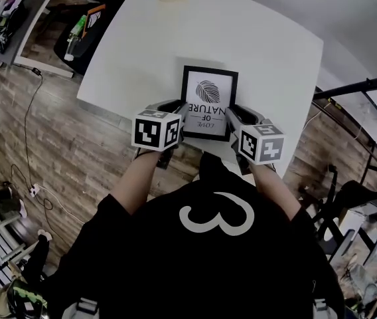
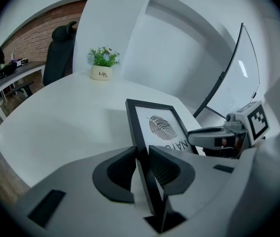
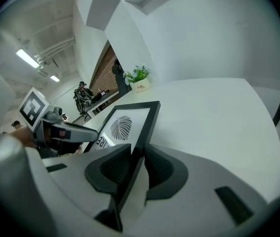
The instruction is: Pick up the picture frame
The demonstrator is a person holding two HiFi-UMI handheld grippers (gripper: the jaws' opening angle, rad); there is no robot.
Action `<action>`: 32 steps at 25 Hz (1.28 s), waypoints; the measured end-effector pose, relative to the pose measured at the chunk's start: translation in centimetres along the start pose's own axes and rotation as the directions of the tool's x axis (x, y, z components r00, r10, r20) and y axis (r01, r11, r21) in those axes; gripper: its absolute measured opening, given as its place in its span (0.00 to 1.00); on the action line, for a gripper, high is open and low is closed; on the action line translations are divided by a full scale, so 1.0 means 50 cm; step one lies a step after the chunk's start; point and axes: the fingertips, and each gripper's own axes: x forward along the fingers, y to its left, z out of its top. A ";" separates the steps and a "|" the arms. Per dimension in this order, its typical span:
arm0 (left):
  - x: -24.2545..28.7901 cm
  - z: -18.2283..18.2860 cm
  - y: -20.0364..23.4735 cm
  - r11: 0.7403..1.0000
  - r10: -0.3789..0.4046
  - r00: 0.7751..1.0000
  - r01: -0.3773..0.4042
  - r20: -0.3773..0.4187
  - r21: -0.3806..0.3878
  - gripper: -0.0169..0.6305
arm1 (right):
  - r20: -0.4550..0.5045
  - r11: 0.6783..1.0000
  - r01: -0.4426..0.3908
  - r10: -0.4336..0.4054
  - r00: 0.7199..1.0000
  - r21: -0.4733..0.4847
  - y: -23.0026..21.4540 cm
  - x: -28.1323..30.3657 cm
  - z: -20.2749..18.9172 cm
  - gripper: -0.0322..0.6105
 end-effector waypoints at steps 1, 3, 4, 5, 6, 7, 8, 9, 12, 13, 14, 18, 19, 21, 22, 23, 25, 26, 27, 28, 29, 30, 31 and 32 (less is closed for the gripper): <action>-0.008 0.000 -0.006 1.000 -0.003 1.000 0.003 0.009 -0.003 0.17 | 0.009 1.000 -0.007 0.007 1.000 -0.010 0.003 -0.008 0.004 0.21; -0.026 0.004 -0.015 1.000 -0.002 1.000 0.002 0.030 0.000 0.17 | 0.026 0.999 -0.017 0.018 0.999 -0.031 0.011 -0.023 0.014 0.21; -0.035 0.007 -0.019 1.000 0.000 0.999 0.000 0.041 0.003 0.17 | 0.036 0.999 -0.021 0.022 0.999 -0.044 0.017 -0.029 0.020 0.21; -0.045 0.011 -0.021 1.000 0.001 0.999 -0.002 0.053 0.006 0.17 | 0.048 0.998 -0.023 0.026 0.998 -0.058 0.024 -0.036 0.027 0.21; -0.056 0.015 -0.022 1.000 0.002 0.998 -0.003 0.065 0.009 0.17 | 0.062 0.997 -0.025 0.029 0.998 -0.075 0.032 -0.041 0.034 0.21; -0.067 0.021 -0.023 1.000 0.003 0.997 -0.004 0.078 0.012 0.17 | 0.075 0.996 -0.025 0.032 0.997 -0.091 0.041 -0.047 0.041 0.21; -0.079 0.026 -0.024 1.000 0.003 0.996 -0.005 0.091 0.017 0.17 | 0.088 0.994 -0.025 0.034 0.996 -0.105 0.049 -0.053 0.047 0.21; -0.092 0.031 -0.027 1.000 0.004 0.995 -0.007 0.104 0.024 0.17 | 0.100 0.993 -0.025 0.037 0.994 -0.116 0.057 -0.060 0.054 0.21; -0.126 0.047 -0.044 0.999 0.013 0.989 -0.020 0.144 0.049 0.17 | 0.139 0.990 -0.026 0.045 0.989 -0.136 0.073 -0.090 0.070 0.21; -0.138 0.053 -0.054 0.998 0.014 0.987 -0.023 0.159 0.058 0.17 | 0.155 0.990 -0.026 0.048 0.987 -0.142 0.077 -0.103 0.075 0.21; -0.150 0.058 -0.065 0.997 0.014 0.985 -0.026 0.174 0.067 0.17 | 0.170 0.989 -0.027 0.052 0.984 -0.148 0.081 -0.118 0.080 0.21; -0.200 0.080 -0.108 0.994 -0.001 0.972 -0.025 0.235 0.106 0.17 | 0.228 0.982 -0.029 0.073 0.971 -0.189 0.099 -0.179 0.107 0.22; -0.213 0.087 -0.115 0.993 -0.007 0.968 -0.023 0.250 0.117 0.17 | 0.242 0.979 -0.028 0.077 0.967 -0.200 0.105 -0.191 0.117 0.22; -0.238 0.100 -0.127 0.991 -0.015 0.960 -0.023 0.278 0.135 0.17 | 0.272 0.977 -0.025 0.084 0.959 -0.213 0.118 -0.215 0.135 0.22; -0.252 0.104 -0.135 0.989 -0.018 0.957 -0.025 0.291 0.143 0.17 | 0.286 0.976 -0.025 0.089 0.954 -0.218 0.125 -0.227 0.140 0.22; -0.265 0.107 -0.144 0.988 -0.021 0.952 -0.026 0.304 0.150 0.17 | 0.300 0.975 -0.028 0.095 0.949 -0.220 0.130 -0.240 0.143 0.22; -0.294 0.112 -0.167 0.986 -0.028 0.942 -0.029 0.333 0.165 0.17 | 0.325 0.975 -0.040 0.111 0.939 -0.218 0.140 -0.269 0.146 0.22; -0.308 0.115 -0.177 0.985 -0.032 0.937 -0.030 0.348 0.172 0.17 | 0.336 0.975 -0.047 0.119 0.934 -0.215 0.145 -0.282 0.148 0.22; -0.321 0.117 -0.185 0.983 -0.035 0.932 -0.033 0.361 0.180 0.17 | 0.346 0.975 -0.050 0.125 0.930 -0.216 0.151 -0.294 0.150 0.22; -0.331 0.118 -0.191 0.981 -0.036 0.928 -0.038 0.372 0.189 0.17 | 0.357 0.974 -0.050 0.128 0.925 -0.221 0.157 -0.305 0.152 0.22; -0.340 0.117 -0.197 0.979 -0.035 0.924 -0.045 0.380 0.199 0.17 | 0.366 0.973 -0.045 0.129 0.922 -0.228 0.162 -0.315 0.153 0.22; -0.348 0.114 -0.202 0.976 -0.033 0.922 -0.053 0.387 0.209 0.17 | 0.374 0.971 -0.040 0.128 0.919 -0.236 0.168 -0.325 0.152 0.22; -0.357 0.110 -0.206 0.974 -0.032 0.919 -0.059 0.392 0.217 0.17 | 0.381 0.969 -0.033 0.127 0.916 -0.244 0.175 -0.334 0.151 0.22; -0.366 0.106 -0.211 0.973 -0.033 0.918 -0.062 0.396 0.223 0.17 | 0.388 0.967 -0.027 0.126 0.913 -0.252 0.183 -0.344 0.150 0.22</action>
